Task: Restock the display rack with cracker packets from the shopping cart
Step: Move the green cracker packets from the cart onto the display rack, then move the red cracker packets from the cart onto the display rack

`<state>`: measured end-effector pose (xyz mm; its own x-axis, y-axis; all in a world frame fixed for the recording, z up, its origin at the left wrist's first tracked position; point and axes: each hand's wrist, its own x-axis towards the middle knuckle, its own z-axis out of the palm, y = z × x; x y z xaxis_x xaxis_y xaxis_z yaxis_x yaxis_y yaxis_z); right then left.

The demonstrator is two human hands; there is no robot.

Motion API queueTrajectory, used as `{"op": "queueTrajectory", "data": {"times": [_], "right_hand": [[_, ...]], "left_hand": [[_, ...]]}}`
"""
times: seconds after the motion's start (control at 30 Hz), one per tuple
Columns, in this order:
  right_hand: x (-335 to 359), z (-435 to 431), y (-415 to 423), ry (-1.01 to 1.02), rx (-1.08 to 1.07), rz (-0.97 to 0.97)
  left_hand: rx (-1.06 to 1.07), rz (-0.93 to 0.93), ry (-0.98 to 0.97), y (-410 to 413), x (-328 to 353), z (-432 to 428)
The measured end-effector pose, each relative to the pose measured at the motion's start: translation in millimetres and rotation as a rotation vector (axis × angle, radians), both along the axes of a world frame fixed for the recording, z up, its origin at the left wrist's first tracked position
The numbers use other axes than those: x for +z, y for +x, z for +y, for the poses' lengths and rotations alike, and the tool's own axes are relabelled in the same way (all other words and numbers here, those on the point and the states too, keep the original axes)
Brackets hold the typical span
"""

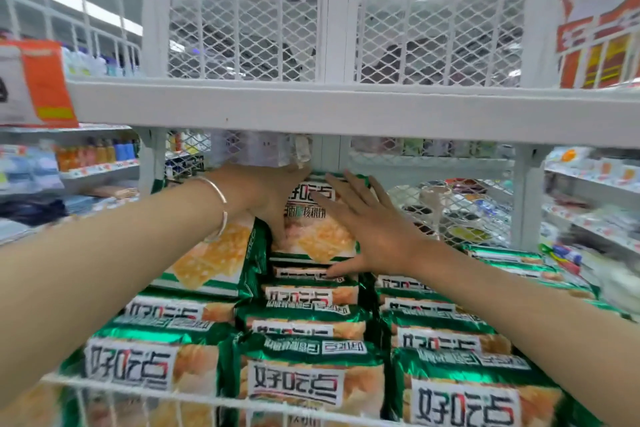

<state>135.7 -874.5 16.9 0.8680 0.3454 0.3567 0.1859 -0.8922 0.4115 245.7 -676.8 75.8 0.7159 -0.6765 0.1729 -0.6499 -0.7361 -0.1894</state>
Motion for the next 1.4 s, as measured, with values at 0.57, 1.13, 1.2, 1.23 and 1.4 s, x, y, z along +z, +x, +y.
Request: {"op": "queueTrajectory", "data": {"times": [0.57,1.13,1.2,1.23,1.4], "right_hand": [[7,19,-14,0.173,-0.101,0.123],[25,178,-149,0.483,-0.026,0.507],[25,217,-154,0.499,0.045,0.556],[23,237,-155,0.507,0.071,0.584],[0,353,-138,0.541,0.155,0.720]], "left_hand": [[0.049,0.041,-0.013,-52,17,7],[0.500,0.385,-0.207,-221,-39,234],[0.594,0.437,-0.242,-239,-47,278],[0.646,0.463,-0.254,-249,-53,301],[0.871,0.566,-0.334,-283,-73,412]]}}
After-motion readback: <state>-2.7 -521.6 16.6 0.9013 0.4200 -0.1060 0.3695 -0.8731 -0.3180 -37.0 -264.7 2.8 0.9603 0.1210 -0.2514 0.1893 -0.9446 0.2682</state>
